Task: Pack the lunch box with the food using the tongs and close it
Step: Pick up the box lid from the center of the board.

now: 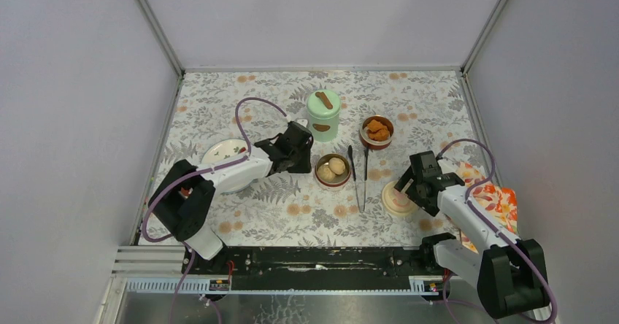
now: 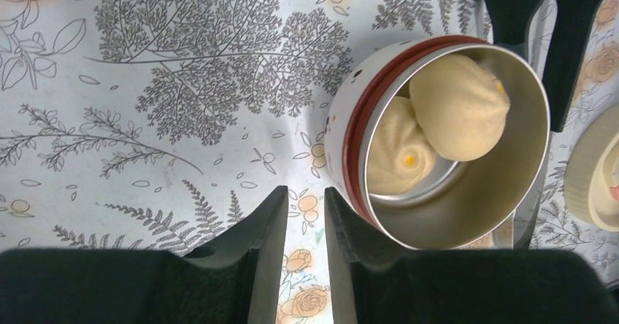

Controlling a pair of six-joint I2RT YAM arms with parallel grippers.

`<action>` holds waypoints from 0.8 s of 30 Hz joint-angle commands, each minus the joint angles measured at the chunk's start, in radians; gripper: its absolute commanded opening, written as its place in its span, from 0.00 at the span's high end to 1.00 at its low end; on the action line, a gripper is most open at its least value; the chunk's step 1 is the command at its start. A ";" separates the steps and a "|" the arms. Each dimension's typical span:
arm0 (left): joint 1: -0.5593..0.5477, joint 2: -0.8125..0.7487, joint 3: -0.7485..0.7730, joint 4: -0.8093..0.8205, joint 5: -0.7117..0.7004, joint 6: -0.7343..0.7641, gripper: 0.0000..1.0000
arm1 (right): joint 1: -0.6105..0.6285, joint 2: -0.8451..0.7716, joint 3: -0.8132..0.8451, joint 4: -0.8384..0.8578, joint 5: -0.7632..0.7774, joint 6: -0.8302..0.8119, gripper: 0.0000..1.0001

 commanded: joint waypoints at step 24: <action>0.072 -0.248 -0.100 -0.004 0.016 -0.002 0.41 | -0.007 0.045 -0.013 0.164 -0.343 -0.149 0.34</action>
